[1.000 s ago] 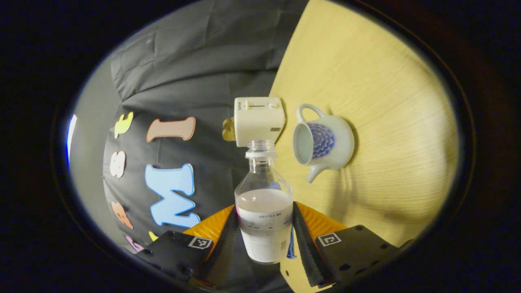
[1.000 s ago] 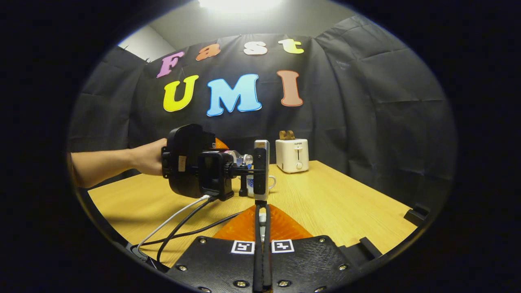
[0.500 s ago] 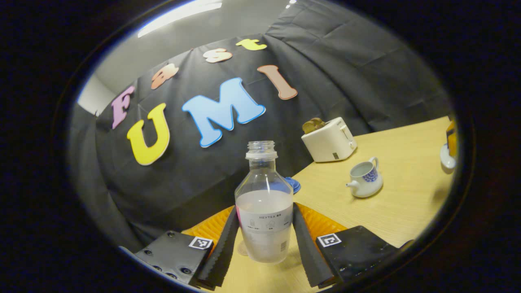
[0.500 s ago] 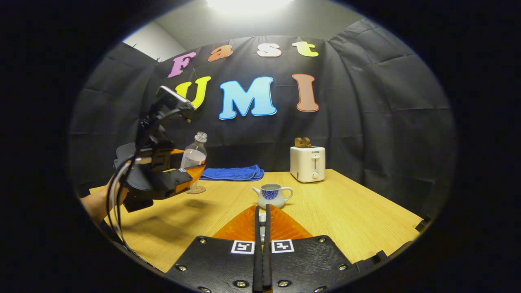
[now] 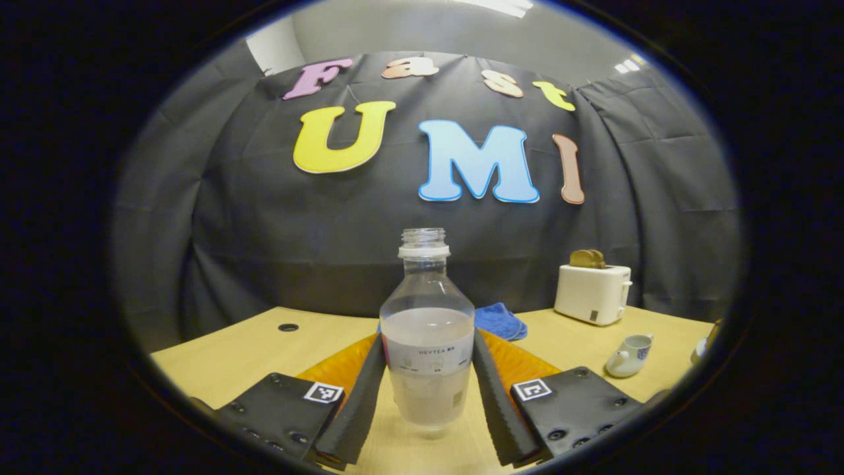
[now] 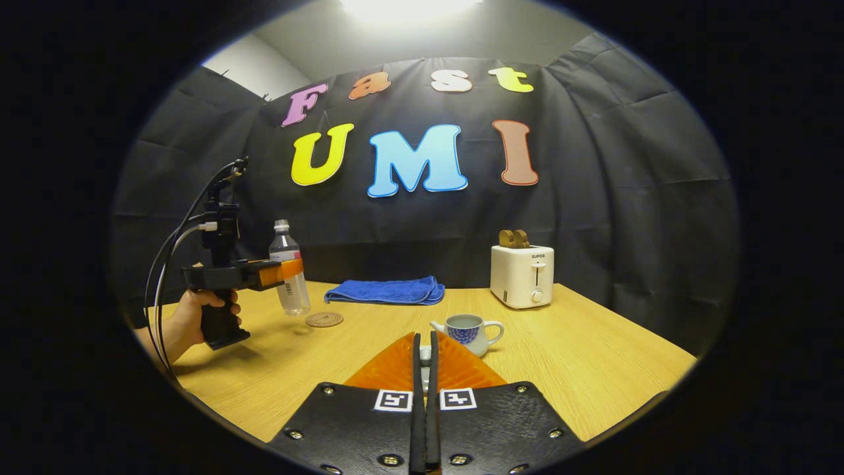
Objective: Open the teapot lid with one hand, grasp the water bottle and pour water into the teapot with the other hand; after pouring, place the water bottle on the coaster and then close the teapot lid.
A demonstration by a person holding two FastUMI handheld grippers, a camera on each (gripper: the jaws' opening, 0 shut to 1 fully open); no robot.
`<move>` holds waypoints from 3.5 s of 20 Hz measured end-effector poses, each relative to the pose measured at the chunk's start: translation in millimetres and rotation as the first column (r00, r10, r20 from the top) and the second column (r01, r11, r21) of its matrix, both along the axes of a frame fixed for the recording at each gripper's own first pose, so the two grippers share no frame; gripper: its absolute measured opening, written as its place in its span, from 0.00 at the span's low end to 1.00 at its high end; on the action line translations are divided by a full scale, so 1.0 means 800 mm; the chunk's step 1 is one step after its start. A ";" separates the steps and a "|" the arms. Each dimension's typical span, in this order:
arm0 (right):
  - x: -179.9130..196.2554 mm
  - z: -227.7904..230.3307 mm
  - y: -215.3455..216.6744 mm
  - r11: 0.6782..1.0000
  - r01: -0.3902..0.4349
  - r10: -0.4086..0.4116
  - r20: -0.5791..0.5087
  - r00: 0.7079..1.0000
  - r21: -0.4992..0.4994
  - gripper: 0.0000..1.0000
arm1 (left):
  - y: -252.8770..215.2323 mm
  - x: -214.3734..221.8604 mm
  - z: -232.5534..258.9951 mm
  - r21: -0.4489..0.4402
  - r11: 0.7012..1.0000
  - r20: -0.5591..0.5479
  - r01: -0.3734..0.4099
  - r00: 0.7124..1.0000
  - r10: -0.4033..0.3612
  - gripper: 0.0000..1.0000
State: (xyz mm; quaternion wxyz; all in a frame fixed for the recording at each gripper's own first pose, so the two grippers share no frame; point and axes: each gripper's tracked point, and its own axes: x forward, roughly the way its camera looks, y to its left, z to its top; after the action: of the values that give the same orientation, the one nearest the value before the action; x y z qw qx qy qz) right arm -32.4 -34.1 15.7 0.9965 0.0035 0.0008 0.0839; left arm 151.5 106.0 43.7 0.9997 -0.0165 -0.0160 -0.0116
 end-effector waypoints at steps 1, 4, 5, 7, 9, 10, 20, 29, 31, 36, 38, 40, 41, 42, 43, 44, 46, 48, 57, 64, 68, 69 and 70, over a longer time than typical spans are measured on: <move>0.001 -0.001 0.000 1.000 0.000 0.000 -0.005 1.000 0.001 0.01 | -0.001 0.009 0.000 0.000 1.000 0.002 0.008 1.000 -0.008 0.85; 0.004 -0.003 -0.005 1.000 0.009 -0.009 -0.010 1.000 -0.002 0.01 | 0.000 0.041 -0.009 0.001 1.000 0.002 0.006 1.000 -0.006 0.85; 0.004 -0.004 -0.007 1.000 0.011 -0.011 -0.013 1.000 0.000 0.01 | 0.003 0.051 -0.014 0.001 1.000 -0.003 0.001 1.000 -0.001 0.85; 0.006 -0.005 -0.009 1.000 0.017 -0.017 -0.016 1.000 0.003 0.01 | 0.006 0.070 -0.024 -0.011 1.000 -0.020 0.001 1.000 -0.001 0.85; 0.006 -0.007 -0.012 1.000 0.022 -0.022 -0.022 1.000 0.003 0.01 | 0.009 0.084 -0.032 -0.024 1.000 -0.035 -0.003 0.999 0.002 0.85; 0.008 -0.008 -0.012 1.000 0.024 -0.024 -0.024 0.999 0.004 0.01 | 0.010 0.089 -0.037 -0.026 1.000 -0.039 -0.005 0.999 0.004 0.85; 0.013 -0.010 -0.013 1.000 0.028 -0.028 -0.034 0.999 0.006 0.01 | 0.004 0.105 -0.060 -0.026 1.000 -0.074 -0.005 0.997 0.003 0.85; 0.009 -0.009 -0.017 0.999 0.036 -0.036 -0.033 0.999 0.007 0.01 | 0.006 0.087 -0.030 -0.022 1.000 -0.014 -0.016 1.000 0.016 1.00; 0.008 -0.008 -0.016 0.999 0.036 -0.036 -0.031 0.999 0.007 0.01 | 0.006 0.071 -0.022 -0.003 1.000 -0.002 -0.025 1.000 0.025 1.00; 0.013 0.002 -0.024 0.999 0.054 -0.054 -0.006 0.999 0.005 0.01 | 0.005 -0.020 0.021 -0.050 0.998 0.069 -0.041 0.997 0.044 1.00; 0.027 0.009 -0.027 0.998 0.060 -0.060 0.013 0.998 0.006 0.01 | -0.001 -0.068 0.036 -0.061 0.998 0.103 -0.035 0.994 0.041 1.00; 0.047 0.019 -0.028 0.998 0.063 -0.064 0.033 0.997 0.016 0.01 | -0.002 -0.108 0.048 -0.051 0.998 0.134 -0.046 0.990 0.053 1.00; 0.061 0.021 -0.029 0.998 0.068 -0.069 0.036 0.997 0.018 0.01 | 0.002 -0.132 0.044 -0.050 0.998 0.139 -0.048 0.989 0.054 1.00; 0.075 0.022 -0.030 0.997 0.072 -0.073 0.041 0.997 0.015 0.01 | 0.000 -0.149 0.043 -0.067 0.997 0.137 -0.047 0.989 0.055 1.00; 0.090 0.022 -0.030 0.997 0.081 -0.081 0.048 0.996 0.003 0.01 | -0.004 -0.162 0.038 -0.092 0.995 0.125 -0.041 0.991 0.053 1.00; 0.107 0.020 -0.035 0.995 0.097 -0.096 0.048 0.994 -0.009 0.01 | -0.008 -0.175 0.028 -0.112 0.993 0.108 -0.034 0.993 0.046 1.00; 0.136 0.019 -0.038 0.994 0.113 -0.113 0.038 0.993 -0.002 0.01 | -0.009 -0.189 0.002 -0.127 0.991 0.063 -0.044 0.997 0.052 1.00; 0.163 0.017 -0.041 0.990 0.141 -0.140 0.030 0.990 -0.025 0.01 | -0.021 -0.193 -0.015 -0.135 0.990 0.025 -0.043 0.999 0.047 0.99; 0.213 -0.013 -0.042 0.986 0.159 -0.161 -0.041 0.986 -0.048 0.01 | -0.062 -0.215 -0.008 -0.075 0.997 0.044 0.021 0.999 -0.017 0.99; 0.215 -0.027 -0.042 0.986 0.161 -0.164 -0.082 0.983 -0.044 0.01 | -0.059 -0.210 -0.015 -0.096 0.995 0.028 0.018 0.999 -0.015 0.99; 0.210 -0.023 -0.041 0.985 0.159 -0.163 -0.072 0.984 -0.063 0.11 | -0.056 -0.210 -0.016 -0.080 0.997 0.024 0.010 1.000 -0.008 0.99; 0.201 -0.010 -0.040 0.985 0.158 -0.162 -0.052 0.985 -0.066 0.12 | -0.055 -0.210 -0.015 -0.076 0.997 0.025 0.008 1.000 -0.006 0.99; 0.193 0.004 -0.041 0.984 0.163 -0.164 -0.013 0.986 -0.069 0.26 | -0.054 -0.209 -0.014 -0.074 0.997 0.028 0.007 1.000 -0.005 0.99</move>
State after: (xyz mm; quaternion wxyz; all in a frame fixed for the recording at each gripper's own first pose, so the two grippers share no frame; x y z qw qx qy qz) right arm 121.9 -67.2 19.3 0.9995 -0.0293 0.0126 0.0019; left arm -15.7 62.9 32.9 0.9980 -0.0533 -0.0304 -0.0140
